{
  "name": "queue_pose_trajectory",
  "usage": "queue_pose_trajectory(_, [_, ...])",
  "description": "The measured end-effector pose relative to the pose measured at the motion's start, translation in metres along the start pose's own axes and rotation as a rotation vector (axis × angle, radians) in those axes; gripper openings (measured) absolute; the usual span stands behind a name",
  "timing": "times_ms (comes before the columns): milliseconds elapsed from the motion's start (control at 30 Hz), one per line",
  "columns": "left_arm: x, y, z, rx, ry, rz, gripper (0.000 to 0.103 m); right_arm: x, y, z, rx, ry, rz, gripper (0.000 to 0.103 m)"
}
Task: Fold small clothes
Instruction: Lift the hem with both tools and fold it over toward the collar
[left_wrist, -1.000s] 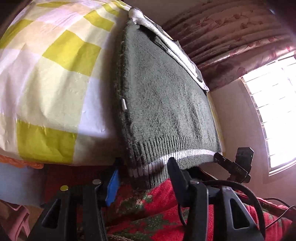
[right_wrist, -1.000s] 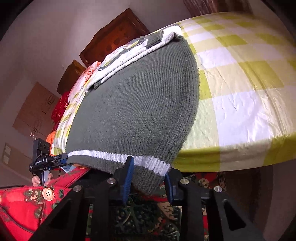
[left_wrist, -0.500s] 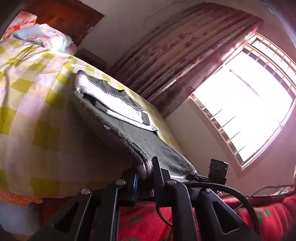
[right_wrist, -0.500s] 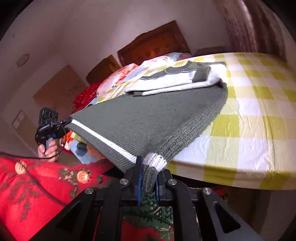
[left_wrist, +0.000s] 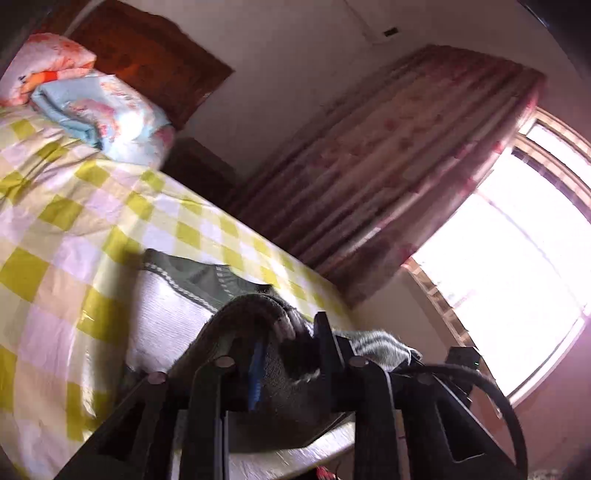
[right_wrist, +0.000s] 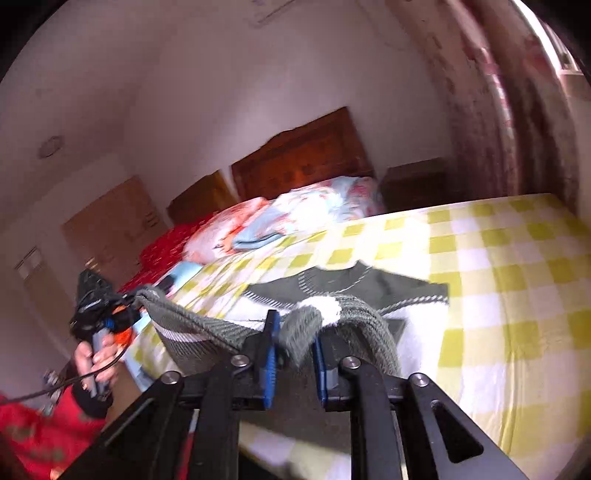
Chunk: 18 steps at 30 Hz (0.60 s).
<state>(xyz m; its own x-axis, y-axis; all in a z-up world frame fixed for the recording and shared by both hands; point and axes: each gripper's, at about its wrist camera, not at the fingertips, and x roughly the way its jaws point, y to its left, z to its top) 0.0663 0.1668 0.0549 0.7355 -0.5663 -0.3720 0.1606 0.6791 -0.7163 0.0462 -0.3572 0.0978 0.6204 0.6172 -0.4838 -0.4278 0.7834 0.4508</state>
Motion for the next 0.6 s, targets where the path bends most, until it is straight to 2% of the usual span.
queue_pose_trajectory(33, [0.01,0.005,0.004,0.002,-0.005,0.079,0.031,0.009,-0.009,0.005,0.024,0.002,-0.065,0.103])
queue_pose_trajectory(133, [0.017,0.017,-0.001,0.043,-0.063,0.256,0.032,0.015,-0.026,0.0,0.028,-0.017,-0.188,0.103])
queue_pose_trajectory(200, [0.013,0.03,-0.012,0.056,-0.069,0.314,0.035,0.02,-0.038,-0.01,0.031,0.019,-0.257,0.103])
queue_pose_trajectory(267, [0.015,0.043,-0.019,0.066,-0.04,0.364,0.035,0.026,-0.052,-0.017,0.048,0.066,-0.266,0.103])
queue_pose_trajectory(367, [0.033,0.053,-0.021,0.08,0.038,0.369,0.035,0.043,-0.06,-0.02,0.018,0.128,-0.284,0.103])
queue_pose_trajectory(467, [0.059,0.053,-0.016,0.131,0.111,0.384,0.035,0.073,-0.06,-0.009,-0.032,0.199,-0.276,0.103])
queue_pose_trajectory(600, [0.091,0.052,-0.006,0.168,0.201,0.409,0.035,0.12,-0.059,0.007,-0.131,0.307,-0.313,0.103])
